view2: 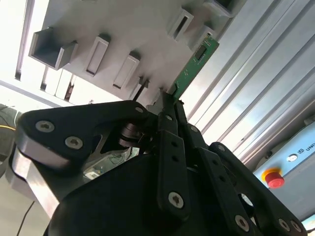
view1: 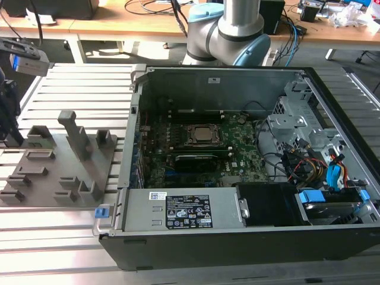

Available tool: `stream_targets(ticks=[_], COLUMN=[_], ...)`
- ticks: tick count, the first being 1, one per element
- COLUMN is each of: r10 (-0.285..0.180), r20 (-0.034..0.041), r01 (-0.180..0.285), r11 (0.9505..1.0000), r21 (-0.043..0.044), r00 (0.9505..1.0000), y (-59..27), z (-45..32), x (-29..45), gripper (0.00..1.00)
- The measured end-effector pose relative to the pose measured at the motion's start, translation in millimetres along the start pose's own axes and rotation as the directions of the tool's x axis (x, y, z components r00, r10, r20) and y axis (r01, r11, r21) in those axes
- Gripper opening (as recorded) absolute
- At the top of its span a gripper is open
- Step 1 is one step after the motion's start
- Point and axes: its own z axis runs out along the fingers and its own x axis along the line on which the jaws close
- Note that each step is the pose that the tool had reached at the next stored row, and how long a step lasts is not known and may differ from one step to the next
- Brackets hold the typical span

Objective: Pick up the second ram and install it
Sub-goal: 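Pick up the second ram and move it above second insertion slot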

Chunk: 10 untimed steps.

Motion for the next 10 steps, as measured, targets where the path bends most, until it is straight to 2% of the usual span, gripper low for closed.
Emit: stream_targets(ticks=[2,10], r10=[0.0,0.0], r20=[-0.001,-0.0024], r01=[0.0,0.0], r11=[1.0,1.0], r21=[0.0,0.0001], r00=[1.0,1.0], y=[0.3,1.0], z=[-8.0,-23.0], x=[0.1,0.3], gripper=[0.14,0.14])
